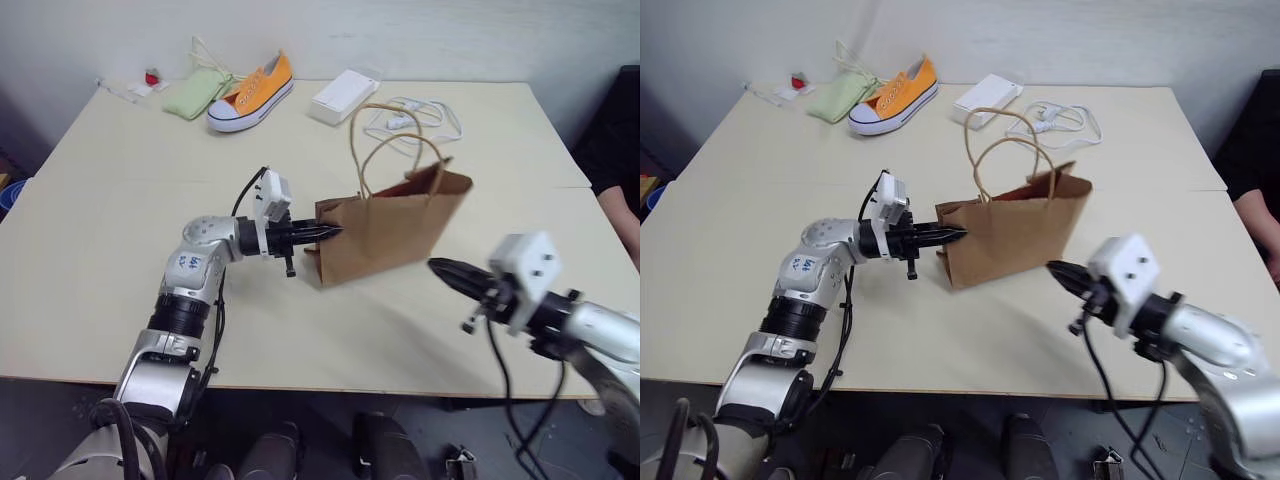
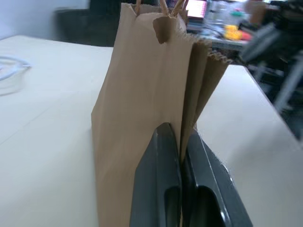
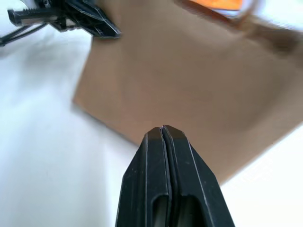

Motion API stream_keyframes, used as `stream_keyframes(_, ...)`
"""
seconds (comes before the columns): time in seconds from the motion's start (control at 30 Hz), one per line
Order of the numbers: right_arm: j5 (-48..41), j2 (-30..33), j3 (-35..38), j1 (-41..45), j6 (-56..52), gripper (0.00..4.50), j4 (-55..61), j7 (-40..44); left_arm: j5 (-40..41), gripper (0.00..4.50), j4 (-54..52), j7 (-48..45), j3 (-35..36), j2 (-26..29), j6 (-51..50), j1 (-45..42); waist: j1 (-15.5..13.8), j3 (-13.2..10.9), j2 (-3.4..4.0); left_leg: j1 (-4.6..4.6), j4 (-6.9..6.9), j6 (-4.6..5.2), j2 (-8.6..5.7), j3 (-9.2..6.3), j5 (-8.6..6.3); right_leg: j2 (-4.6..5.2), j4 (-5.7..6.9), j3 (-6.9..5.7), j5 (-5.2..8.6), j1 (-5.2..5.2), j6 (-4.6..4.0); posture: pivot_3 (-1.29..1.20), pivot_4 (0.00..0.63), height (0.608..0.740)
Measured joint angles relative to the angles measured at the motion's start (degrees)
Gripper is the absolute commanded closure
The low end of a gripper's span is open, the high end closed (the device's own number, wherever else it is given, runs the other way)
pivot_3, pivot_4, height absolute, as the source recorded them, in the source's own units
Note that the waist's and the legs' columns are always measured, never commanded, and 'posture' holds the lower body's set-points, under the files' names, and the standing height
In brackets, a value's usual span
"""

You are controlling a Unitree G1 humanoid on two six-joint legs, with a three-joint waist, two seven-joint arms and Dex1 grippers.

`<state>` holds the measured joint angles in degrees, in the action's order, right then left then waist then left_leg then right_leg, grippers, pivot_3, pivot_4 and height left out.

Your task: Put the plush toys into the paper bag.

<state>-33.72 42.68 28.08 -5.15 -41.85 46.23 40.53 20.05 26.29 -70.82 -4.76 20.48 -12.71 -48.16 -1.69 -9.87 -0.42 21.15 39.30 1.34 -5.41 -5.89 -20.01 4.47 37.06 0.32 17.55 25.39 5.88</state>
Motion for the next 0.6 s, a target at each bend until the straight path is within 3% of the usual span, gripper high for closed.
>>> stream_keyframes(0.13, -8.7, 1.1, 18.1, -10.4, -3.1, 3.19, 1.7, 4.7, -2.1, 4.5, 13.4, -7.4, -0.9, -1.0, 6.7, -6.7, 0.0, 0.0, -0.04, -0.02, -0.01, 0.04, -0.01, 0.05, 0.0, 0.0, 0.04, 0.02, 0.0, -0.02, 0.0, 0.0, 0.15, 0.74)
stream_keyframes(0.2, -11.9, 1.1, 23.8, -13.9, -3.8, 2.52, 2.5, 5.6, -3.1, 4.5, 19.4, -9.9, -0.9, -1.6, 10.6, -9.2, 0.2, 0.0, -0.09, -0.04, -0.01, 0.06, -0.01, 0.1, -0.01, 0.0, 0.1, 0.05, 0.0, -0.02, 0.01, 0.0, 0.15, 0.74)
stream_keyframes(0.33, -16.0, 1.2, 27.1, -18.2, -4.3, 1.2, 4.3, 6.0, -5.0, 4.5, 26.3, -12.5, -0.9, -2.8, 16.2, -11.6, 0.4, -0.1, -0.15, -0.07, -0.01, 0.06, 0.02, 0.15, -0.01, -0.02, 0.38, 0.11, 0.0, -0.01, 0.01, 0.0, 0.15, 0.74)
stream_keyframes(0.43, -17.4, 1.5, 27.2, -18.7, -4.1, 0.11, 4.2, 5.8, -7.1, 3.89, 28.0, -12.2, -1.0, -2.5, 18.2, -11.9, 0.3, -0.1, -0.17, -0.07, 0.01, 0.07, 0.01, 0.16, -0.01, -0.01, 0.39, 0.13, 0.0, -0.01, 0.01, 0.0, 0.15, 0.74)
stream_keyframes(0.6, -17.8, 4.7, 25.9, -17.2, -3.1, 0.0, 0.9, 6.2, -9.0, 2.25, 24.8, -11.6, -1.8, 1.6, 14.2, -11.3, 0.3, -0.1, -0.21, -0.04, 0.01, 0.07, 0.02, 0.13, -0.01, -0.01, 0.4, 0.13, 0.0, 0.04, 0.01, 0.0, 0.15, 0.74)
